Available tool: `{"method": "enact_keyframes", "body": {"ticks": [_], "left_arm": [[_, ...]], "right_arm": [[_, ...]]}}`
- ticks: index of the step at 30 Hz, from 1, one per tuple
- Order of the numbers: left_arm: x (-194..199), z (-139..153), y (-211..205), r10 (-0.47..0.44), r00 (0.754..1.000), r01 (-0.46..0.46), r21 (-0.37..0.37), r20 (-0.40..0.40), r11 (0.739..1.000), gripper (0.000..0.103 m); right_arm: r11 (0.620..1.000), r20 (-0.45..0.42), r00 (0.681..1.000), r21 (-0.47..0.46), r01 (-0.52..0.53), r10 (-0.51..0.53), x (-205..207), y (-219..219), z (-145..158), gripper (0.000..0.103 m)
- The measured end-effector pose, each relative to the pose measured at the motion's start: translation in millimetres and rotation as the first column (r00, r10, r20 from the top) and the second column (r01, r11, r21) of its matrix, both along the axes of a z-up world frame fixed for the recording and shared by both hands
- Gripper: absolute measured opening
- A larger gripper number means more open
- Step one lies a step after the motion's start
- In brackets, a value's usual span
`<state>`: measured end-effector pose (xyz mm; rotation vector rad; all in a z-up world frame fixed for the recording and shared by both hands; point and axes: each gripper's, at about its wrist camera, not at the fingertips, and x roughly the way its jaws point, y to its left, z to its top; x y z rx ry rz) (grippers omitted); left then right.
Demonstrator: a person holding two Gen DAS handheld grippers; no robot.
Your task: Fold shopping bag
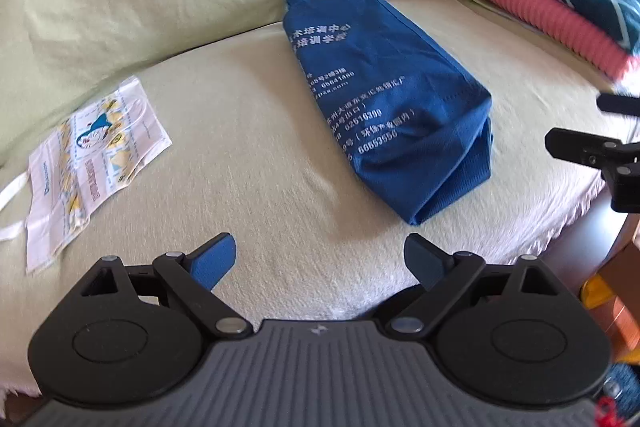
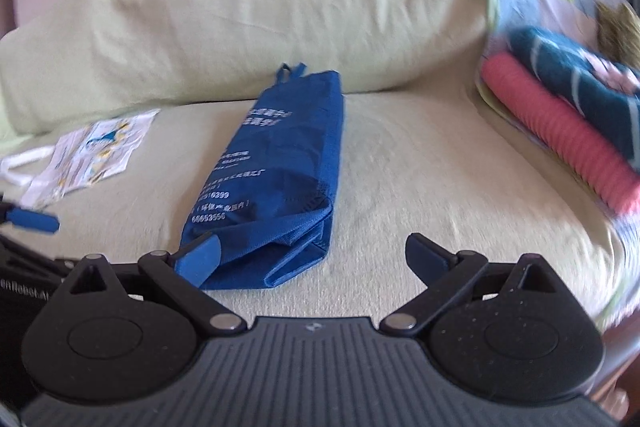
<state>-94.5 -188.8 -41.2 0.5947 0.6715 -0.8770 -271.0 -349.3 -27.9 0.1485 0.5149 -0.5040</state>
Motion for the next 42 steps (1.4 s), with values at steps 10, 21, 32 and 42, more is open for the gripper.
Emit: {"method": "enact_keyframes", "body": {"ticks": [10, 21, 32, 42], "left_arm": [[-2.8, -28.1, -20.6, -0.219, 0.965, 0.205, 0.111, 0.144, 0.973, 0.093], [-9.4, -62.3, -35.2, -0.502, 0.814, 0.448, 0.233, 0.292, 0.863, 0.092], [0.9, -75.9, -40.2, -0.766, 0.479, 0.684, 0.365, 0.428, 0.632, 0.072], [24.2, -79.9, -66.0, -0.853, 0.371, 0.749, 0.426, 0.367, 0.508, 0.015]], "right_arm": [[0.654, -0.39, 0.838, -0.527, -0.543, 0.382, 20.9, 4.1, -50.2, 0.093], [0.333, -0.545, 0.661, -0.583, -0.741, 0.517, 53.3, -9.7, -78.7, 0.077], [0.59, -0.372, 0.682, -0.342, -0.731, 0.629, 65.7, -43.6, -65.0, 0.033], [0.709, -0.232, 0.73, -0.18, -0.682, 0.643, 63.8, -64.6, -65.1, 0.031]]}}
